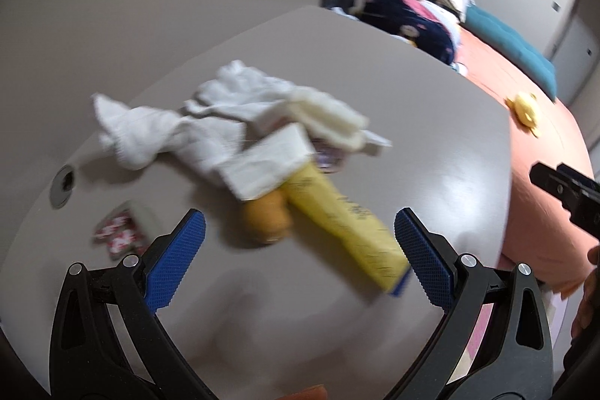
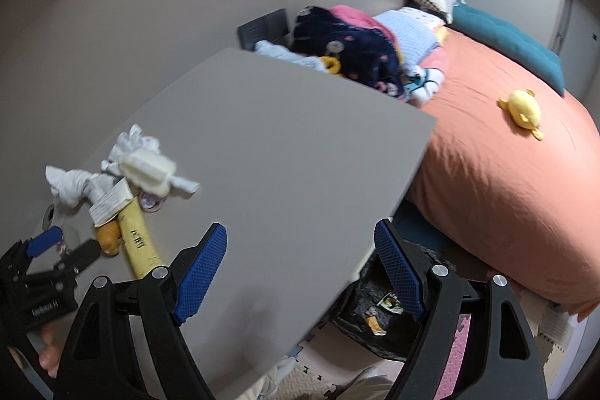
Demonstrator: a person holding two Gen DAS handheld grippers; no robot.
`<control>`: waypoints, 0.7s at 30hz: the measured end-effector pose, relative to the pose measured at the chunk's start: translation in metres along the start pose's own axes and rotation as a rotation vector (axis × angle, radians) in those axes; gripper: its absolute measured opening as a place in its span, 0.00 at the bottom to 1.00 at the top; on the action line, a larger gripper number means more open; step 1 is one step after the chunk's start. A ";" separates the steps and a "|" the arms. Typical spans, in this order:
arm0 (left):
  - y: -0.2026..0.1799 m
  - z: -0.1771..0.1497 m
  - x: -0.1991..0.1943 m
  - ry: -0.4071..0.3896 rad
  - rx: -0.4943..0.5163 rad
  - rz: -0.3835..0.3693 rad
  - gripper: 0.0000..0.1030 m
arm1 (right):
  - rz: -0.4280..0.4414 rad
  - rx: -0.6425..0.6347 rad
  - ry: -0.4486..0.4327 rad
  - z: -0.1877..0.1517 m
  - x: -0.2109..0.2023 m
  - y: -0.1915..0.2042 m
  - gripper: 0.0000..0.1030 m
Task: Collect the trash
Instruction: 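Move both open tools back toward the table pile, then grasp the red-and-white sticker piece with the left tool while the right tool grasps the yellow packet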
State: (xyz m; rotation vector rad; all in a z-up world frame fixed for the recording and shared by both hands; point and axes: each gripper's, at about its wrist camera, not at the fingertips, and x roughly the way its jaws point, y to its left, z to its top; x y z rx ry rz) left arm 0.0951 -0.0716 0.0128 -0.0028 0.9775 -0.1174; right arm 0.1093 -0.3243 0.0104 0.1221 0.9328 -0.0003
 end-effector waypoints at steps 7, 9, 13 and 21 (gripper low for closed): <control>0.054 -0.005 0.005 0.030 -0.123 0.075 0.95 | 0.035 -0.067 0.031 -0.005 0.014 0.039 0.79; 0.068 -0.006 0.006 0.038 -0.178 0.101 0.95 | 0.045 -0.090 0.037 -0.008 0.018 0.050 0.79; 0.092 -0.006 0.008 0.045 -0.236 0.150 0.95 | 0.070 -0.149 0.050 -0.013 0.024 0.071 0.79; 0.125 -0.008 0.016 0.082 -0.196 0.189 0.95 | 0.120 -0.212 0.108 -0.021 0.046 0.101 0.79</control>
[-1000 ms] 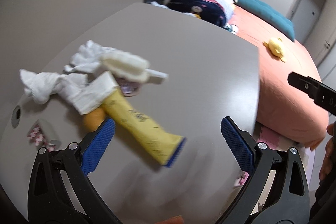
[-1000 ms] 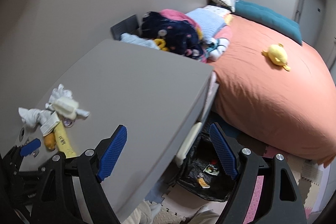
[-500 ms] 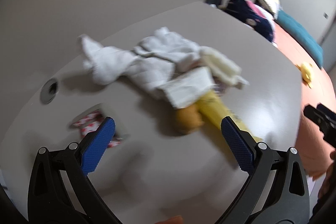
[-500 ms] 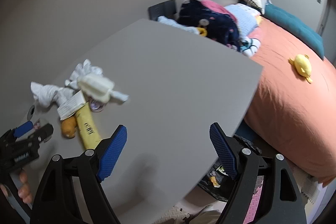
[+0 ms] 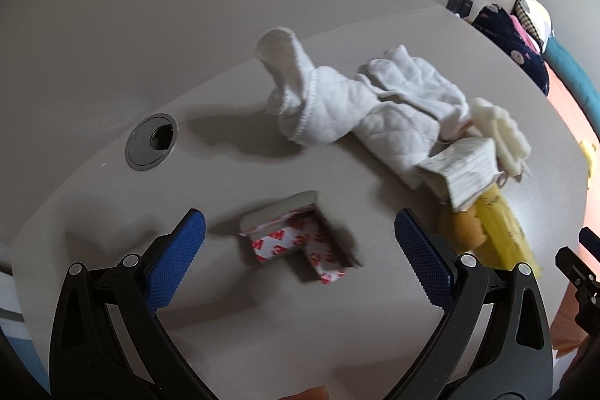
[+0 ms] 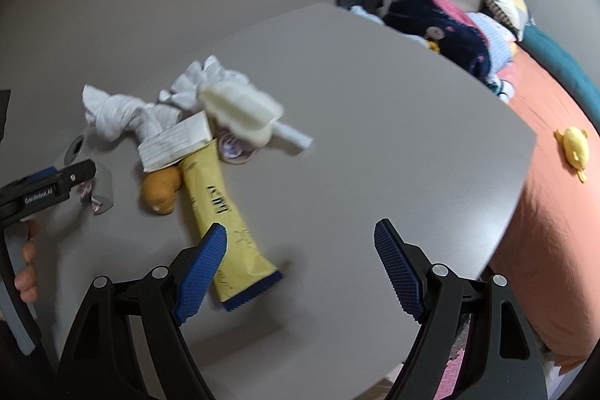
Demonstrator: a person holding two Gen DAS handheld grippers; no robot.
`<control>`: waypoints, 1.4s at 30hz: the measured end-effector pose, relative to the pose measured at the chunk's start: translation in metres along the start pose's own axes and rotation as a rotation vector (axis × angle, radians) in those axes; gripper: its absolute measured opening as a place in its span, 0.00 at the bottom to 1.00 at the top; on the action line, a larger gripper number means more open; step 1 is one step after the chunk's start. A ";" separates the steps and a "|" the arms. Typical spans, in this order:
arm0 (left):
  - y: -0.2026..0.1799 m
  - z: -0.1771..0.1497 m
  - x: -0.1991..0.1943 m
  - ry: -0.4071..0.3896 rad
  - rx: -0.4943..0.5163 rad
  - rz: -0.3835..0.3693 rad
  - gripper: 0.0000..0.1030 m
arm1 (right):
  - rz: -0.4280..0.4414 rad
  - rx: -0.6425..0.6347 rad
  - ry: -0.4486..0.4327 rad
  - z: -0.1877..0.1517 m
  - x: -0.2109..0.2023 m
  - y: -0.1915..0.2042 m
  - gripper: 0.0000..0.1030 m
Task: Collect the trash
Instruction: 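Grasp the red-and-white sticker piece with the left tool while the right tool grasps the yellow packet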
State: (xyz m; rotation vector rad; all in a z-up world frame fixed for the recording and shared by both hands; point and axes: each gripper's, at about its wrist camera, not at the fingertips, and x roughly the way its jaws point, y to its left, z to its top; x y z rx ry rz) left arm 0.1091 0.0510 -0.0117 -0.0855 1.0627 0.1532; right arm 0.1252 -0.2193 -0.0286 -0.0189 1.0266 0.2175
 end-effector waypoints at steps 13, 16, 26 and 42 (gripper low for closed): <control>0.002 -0.014 0.023 0.043 0.048 0.007 0.95 | -0.021 -0.116 0.058 0.002 0.034 0.037 0.76; 0.003 -0.014 0.023 0.041 0.053 -0.022 0.86 | -0.016 -0.125 0.071 0.004 0.039 0.039 0.68; 0.003 -0.013 0.024 0.024 0.052 -0.081 0.76 | 0.016 -0.141 0.106 -0.001 0.045 0.042 0.29; 0.002 -0.015 -0.023 -0.072 0.064 -0.065 0.69 | 0.053 -0.115 0.038 -0.011 0.001 0.030 0.27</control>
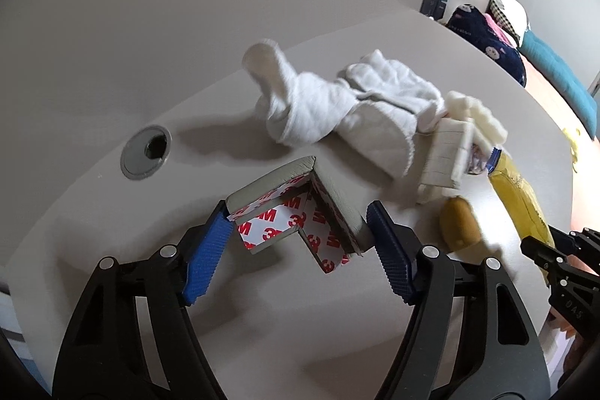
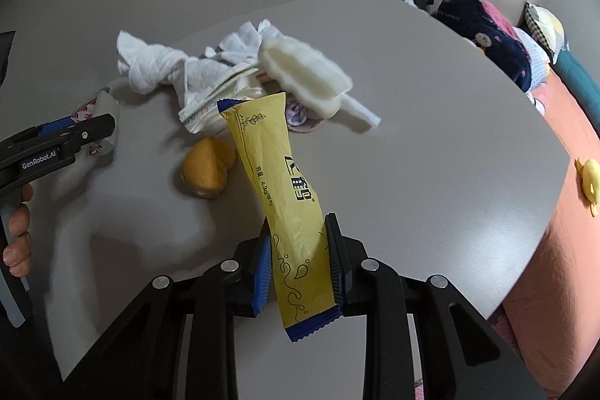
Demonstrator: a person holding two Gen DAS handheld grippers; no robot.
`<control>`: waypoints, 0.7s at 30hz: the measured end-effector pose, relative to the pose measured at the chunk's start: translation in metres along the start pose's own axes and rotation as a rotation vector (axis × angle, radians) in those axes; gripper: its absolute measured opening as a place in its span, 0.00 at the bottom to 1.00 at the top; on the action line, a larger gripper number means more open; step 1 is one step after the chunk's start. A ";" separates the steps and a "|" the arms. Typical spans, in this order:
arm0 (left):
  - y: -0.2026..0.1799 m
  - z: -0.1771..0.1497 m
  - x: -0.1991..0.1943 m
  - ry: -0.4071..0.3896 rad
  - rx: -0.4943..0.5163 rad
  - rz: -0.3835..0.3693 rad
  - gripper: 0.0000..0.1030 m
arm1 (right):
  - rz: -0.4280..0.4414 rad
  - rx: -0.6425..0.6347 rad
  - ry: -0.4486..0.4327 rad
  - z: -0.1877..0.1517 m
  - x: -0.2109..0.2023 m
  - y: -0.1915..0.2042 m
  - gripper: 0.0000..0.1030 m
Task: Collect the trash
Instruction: 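Grasp the red-and-white sticker piece with the left tool while the right tool grasps the yellow packet, then carry both items over the black bin and open both tools to drop them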
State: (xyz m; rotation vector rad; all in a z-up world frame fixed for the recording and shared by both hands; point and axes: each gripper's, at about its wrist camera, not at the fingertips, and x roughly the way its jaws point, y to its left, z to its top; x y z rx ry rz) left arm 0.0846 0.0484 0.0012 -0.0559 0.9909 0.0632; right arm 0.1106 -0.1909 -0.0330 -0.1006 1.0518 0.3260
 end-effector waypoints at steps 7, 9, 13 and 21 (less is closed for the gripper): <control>-0.020 0.003 -0.019 -0.036 0.025 -0.011 0.69 | -0.011 0.044 -0.054 -0.001 -0.028 -0.026 0.27; -0.031 0.010 -0.019 -0.044 0.035 -0.016 0.69 | -0.024 0.061 -0.072 0.000 -0.037 -0.037 0.27; -0.049 0.012 -0.025 -0.060 0.067 -0.029 0.69 | -0.050 0.094 -0.098 0.000 -0.052 -0.061 0.27; -0.101 0.016 -0.029 -0.075 0.149 -0.085 0.69 | -0.100 0.174 -0.123 -0.014 -0.077 -0.109 0.27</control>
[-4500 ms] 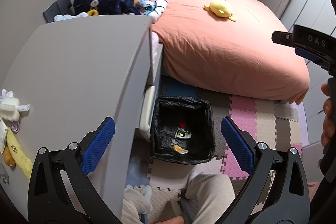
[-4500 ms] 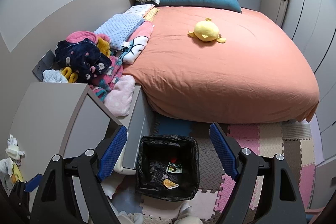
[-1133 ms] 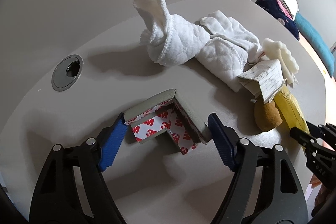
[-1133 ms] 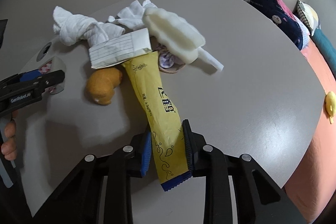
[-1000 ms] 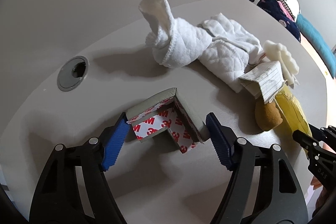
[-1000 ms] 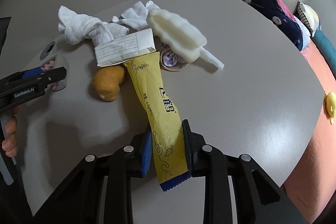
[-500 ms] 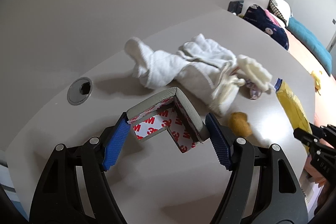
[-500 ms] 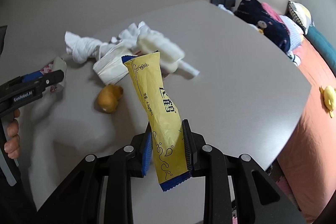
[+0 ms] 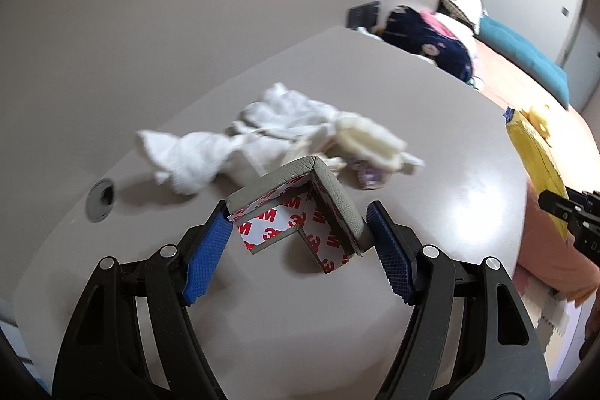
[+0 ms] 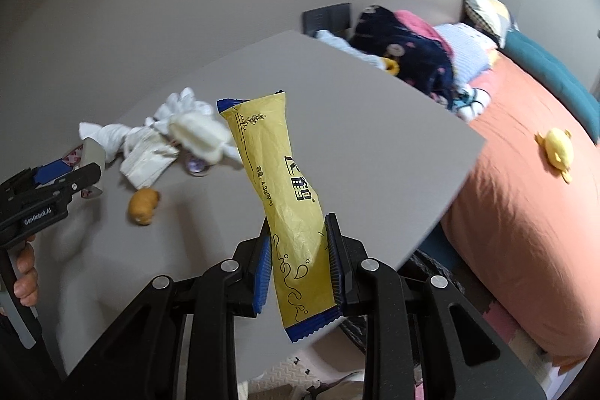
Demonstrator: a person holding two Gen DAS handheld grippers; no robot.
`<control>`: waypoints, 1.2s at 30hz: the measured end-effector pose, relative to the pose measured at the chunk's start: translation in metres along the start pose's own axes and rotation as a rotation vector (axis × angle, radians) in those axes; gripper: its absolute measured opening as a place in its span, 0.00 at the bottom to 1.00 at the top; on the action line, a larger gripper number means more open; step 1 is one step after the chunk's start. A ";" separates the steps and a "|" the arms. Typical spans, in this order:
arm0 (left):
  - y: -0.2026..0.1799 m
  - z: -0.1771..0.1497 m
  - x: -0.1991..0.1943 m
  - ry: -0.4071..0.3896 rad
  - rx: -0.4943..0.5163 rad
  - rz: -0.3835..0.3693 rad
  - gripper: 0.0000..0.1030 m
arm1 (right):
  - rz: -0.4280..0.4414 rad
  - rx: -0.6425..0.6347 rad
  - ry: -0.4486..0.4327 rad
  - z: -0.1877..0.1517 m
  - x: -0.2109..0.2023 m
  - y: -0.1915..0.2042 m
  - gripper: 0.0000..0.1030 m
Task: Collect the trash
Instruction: 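Carry both items over the black bin and open both tools to drop them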
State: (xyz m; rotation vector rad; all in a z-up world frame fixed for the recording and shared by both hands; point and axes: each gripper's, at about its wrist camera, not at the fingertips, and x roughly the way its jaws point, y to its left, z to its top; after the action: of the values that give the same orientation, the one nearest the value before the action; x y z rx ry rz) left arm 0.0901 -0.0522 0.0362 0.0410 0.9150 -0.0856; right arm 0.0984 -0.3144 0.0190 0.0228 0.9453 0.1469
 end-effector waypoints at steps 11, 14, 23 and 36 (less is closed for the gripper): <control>-0.082 0.002 0.006 0.015 0.121 -0.089 0.69 | -0.056 0.117 -0.021 -0.024 -0.023 -0.070 0.27; -0.102 0.003 0.007 0.016 0.149 -0.112 0.69 | -0.083 0.147 -0.027 -0.032 -0.031 -0.090 0.27; -0.176 0.002 0.010 0.032 0.267 -0.184 0.69 | -0.161 0.247 -0.042 -0.055 -0.054 -0.149 0.27; -0.280 -0.015 0.018 0.082 0.454 -0.277 0.70 | -0.273 0.392 -0.019 -0.090 -0.073 -0.236 0.27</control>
State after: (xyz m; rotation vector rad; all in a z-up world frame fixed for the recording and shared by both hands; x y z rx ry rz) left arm 0.0634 -0.3315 0.0128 0.3411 0.9638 -0.5516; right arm 0.0107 -0.5619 0.0059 0.2548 0.9368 -0.2918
